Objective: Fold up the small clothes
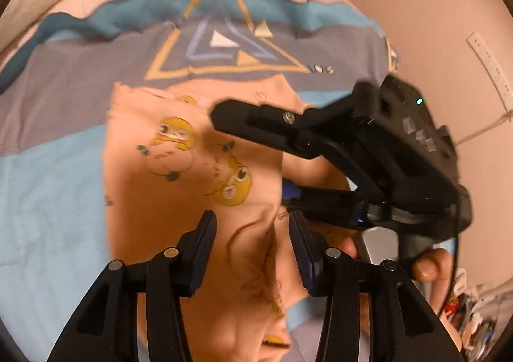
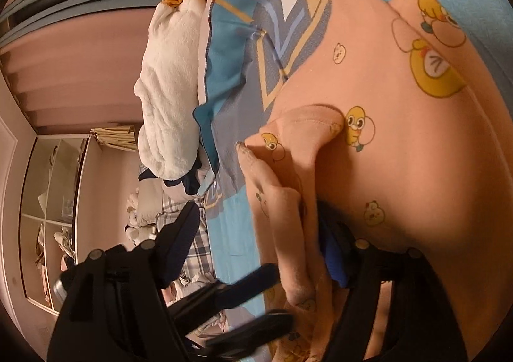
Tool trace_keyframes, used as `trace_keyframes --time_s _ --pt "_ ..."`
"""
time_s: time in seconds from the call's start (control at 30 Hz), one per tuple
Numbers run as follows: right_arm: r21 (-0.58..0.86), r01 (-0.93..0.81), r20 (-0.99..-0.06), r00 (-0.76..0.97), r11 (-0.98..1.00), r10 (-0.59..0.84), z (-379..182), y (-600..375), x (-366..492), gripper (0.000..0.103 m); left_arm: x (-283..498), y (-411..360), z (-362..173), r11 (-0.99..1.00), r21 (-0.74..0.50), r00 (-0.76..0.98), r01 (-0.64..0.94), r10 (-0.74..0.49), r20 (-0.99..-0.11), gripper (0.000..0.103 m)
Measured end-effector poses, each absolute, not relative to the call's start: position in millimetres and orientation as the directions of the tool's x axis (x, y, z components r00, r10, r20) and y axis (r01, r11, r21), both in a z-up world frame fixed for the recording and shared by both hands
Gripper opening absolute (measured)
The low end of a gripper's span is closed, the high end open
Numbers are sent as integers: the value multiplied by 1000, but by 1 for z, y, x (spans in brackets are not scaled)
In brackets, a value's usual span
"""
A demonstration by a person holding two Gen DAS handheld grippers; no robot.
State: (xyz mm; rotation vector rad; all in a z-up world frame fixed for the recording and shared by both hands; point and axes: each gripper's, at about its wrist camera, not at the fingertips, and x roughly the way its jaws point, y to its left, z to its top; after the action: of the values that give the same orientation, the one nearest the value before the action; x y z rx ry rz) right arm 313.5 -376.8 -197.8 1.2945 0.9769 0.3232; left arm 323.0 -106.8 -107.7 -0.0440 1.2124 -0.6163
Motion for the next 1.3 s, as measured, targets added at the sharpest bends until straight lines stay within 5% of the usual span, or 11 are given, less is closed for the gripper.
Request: trace_keyframes --time_s 0.13,0.3,0.37,0.7,0.87,1.0,1.2,1.3 --pt "848 290 -528 527 443 666 -195 -365 323 56 310 -72 -105 850 -352 240 391 -464 -853 45" --pt "703 280 -692 478 653 541 -194 -351 332 11 294 -18 -116 877 -369 245 309 -448 -860 45" --pt "663 261 -721 474 701 506 -189 -347 337 9 293 -1 -123 886 -378 240 270 -442 -864 45" --pt "422 55 -763 561 905 321 -92 -363 349 8 298 15 -133 865 -443 223 237 -492 -841 45" --pt "334 190 -843 497 923 203 -130 -414 349 11 305 -10 -133 845 -464 214 266 -521 -826 45" --pt "431 261 -845 451 864 286 -173 -442 343 19 307 -36 -125 821 -476 209 316 -550 -809 45" --pt "335 287 -798 592 897 109 -142 -454 331 30 304 -81 -117 798 -443 228 409 -559 -797 45" --pt "360 172 -743 647 917 170 -118 -443 330 29 300 -95 -119 790 -416 234 451 -554 -799 45"
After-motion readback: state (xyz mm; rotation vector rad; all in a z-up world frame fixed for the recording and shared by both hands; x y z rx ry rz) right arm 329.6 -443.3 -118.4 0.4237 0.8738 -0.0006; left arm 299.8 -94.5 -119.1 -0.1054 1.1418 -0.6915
